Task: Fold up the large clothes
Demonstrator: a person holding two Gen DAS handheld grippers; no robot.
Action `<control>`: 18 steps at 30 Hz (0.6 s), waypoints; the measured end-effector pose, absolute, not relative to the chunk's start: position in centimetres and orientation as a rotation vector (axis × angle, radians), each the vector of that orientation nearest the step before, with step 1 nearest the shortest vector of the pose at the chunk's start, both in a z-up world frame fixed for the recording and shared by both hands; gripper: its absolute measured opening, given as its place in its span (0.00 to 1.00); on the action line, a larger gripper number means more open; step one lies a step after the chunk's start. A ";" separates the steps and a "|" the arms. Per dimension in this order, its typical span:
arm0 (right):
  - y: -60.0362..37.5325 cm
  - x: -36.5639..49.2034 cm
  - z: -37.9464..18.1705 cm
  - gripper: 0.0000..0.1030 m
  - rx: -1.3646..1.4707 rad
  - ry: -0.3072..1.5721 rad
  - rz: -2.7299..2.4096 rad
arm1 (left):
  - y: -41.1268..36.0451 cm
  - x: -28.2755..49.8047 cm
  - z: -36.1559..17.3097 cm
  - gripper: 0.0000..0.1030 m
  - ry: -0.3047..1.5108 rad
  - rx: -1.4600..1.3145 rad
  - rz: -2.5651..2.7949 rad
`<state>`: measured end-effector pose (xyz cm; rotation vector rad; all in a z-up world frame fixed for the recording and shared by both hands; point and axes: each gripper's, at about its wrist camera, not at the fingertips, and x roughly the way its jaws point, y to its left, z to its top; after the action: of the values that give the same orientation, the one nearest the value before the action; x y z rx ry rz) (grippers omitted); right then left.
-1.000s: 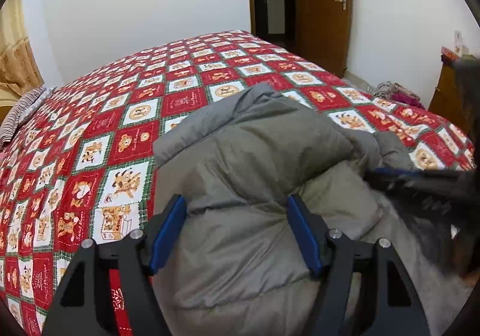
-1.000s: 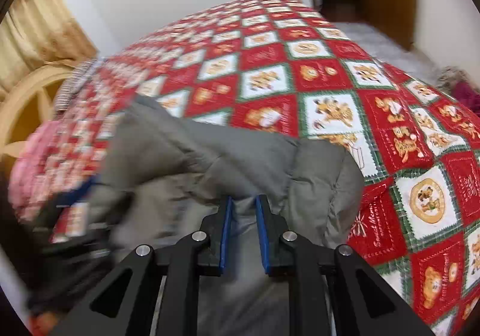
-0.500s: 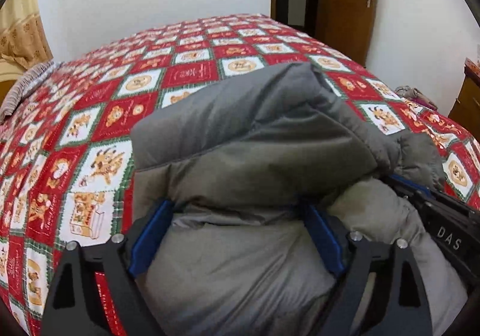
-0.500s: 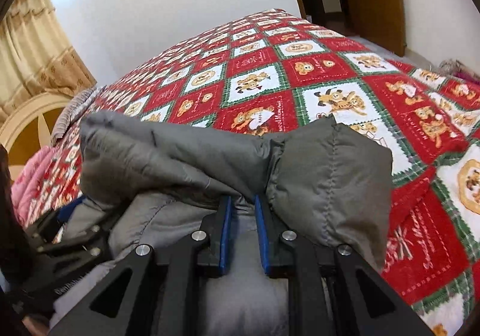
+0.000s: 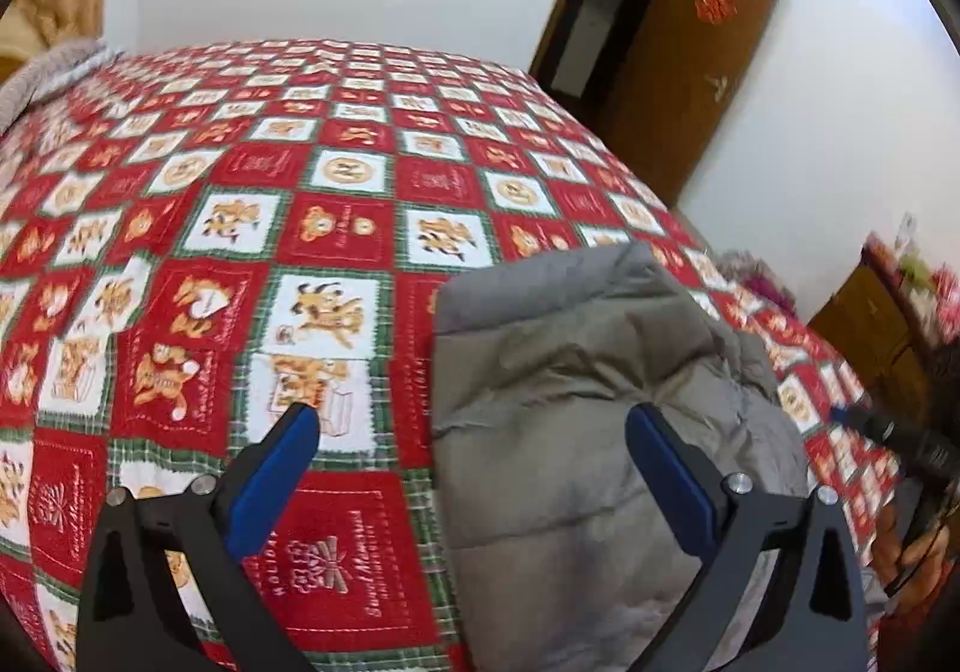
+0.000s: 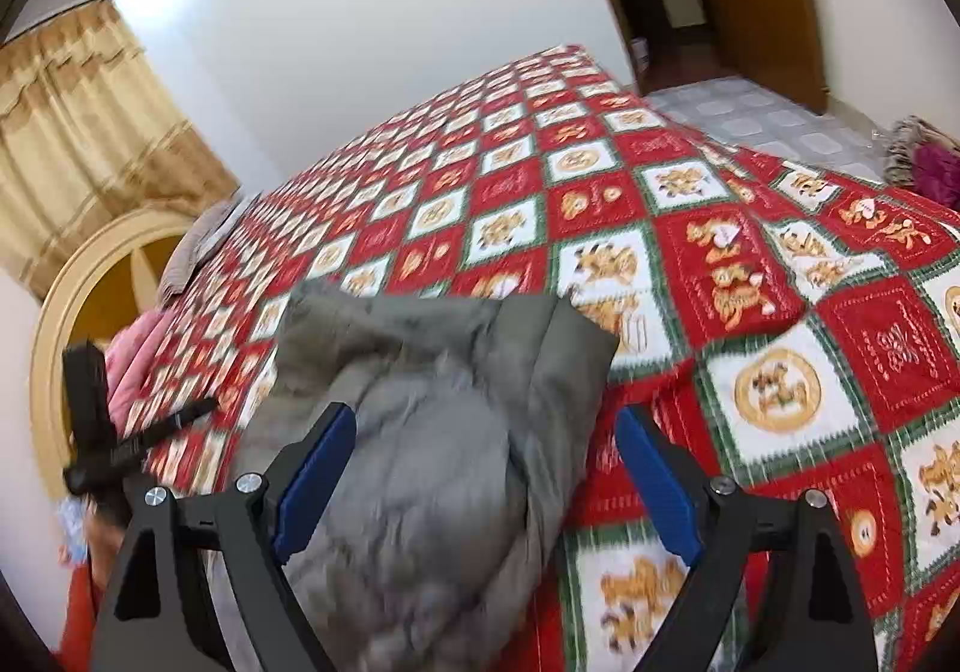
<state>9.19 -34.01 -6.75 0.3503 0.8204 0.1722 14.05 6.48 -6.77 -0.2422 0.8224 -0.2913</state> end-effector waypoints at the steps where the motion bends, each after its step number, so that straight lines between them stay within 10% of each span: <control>1: -33.8 9.5 -7.4 0.86 0.344 0.838 0.159 | 6.7 14.4 -7.4 1.00 0.840 -0.292 -0.308; 18: -29.2 14.9 -15.1 0.86 0.321 0.940 0.238 | 2.1 19.0 -14.3 1.00 0.979 -0.401 -0.600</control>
<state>14.88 -29.21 -15.10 0.3205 0.9404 0.2376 18.98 2.06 -14.34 -0.4015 0.9793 -0.5997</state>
